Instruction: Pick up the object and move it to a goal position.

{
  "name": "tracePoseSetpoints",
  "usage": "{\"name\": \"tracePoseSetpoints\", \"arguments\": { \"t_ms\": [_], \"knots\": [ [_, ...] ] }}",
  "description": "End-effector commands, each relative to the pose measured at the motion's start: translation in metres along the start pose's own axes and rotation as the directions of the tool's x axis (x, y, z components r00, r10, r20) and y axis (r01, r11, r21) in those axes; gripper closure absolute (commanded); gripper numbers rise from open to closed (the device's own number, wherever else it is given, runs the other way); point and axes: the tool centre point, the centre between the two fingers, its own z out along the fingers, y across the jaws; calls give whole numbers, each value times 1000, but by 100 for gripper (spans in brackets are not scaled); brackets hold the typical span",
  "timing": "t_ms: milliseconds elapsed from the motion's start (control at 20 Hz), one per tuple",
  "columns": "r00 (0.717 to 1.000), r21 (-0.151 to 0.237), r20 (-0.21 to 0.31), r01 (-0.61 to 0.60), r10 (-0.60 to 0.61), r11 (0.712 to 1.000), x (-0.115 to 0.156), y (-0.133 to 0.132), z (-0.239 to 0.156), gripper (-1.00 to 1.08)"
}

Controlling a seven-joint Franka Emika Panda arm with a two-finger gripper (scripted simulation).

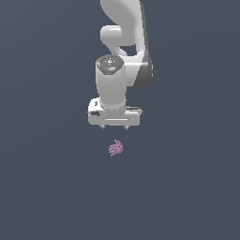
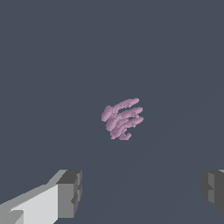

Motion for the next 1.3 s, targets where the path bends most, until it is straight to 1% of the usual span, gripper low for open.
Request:
{"name": "tracePoseSetpoints", "arguments": {
  "t_ms": [0,150,400,700,950,1250],
  "knots": [
    [1000,0,0,0,0,1000,0,0,0,-92],
    [1000,-1,2,12,-12,1000,-1,-4,-2,-92],
    [998,-5,12,58,-58,998,-5,-17,-8,-92],
    [998,-5,13,58,-57,998,-5,-18,-8,-92],
    [1000,-4,12,28,-28,1000,-4,-18,-6,-92],
    [999,-2,12,-51,51,999,-1,-17,-1,-92]
  ]
}}
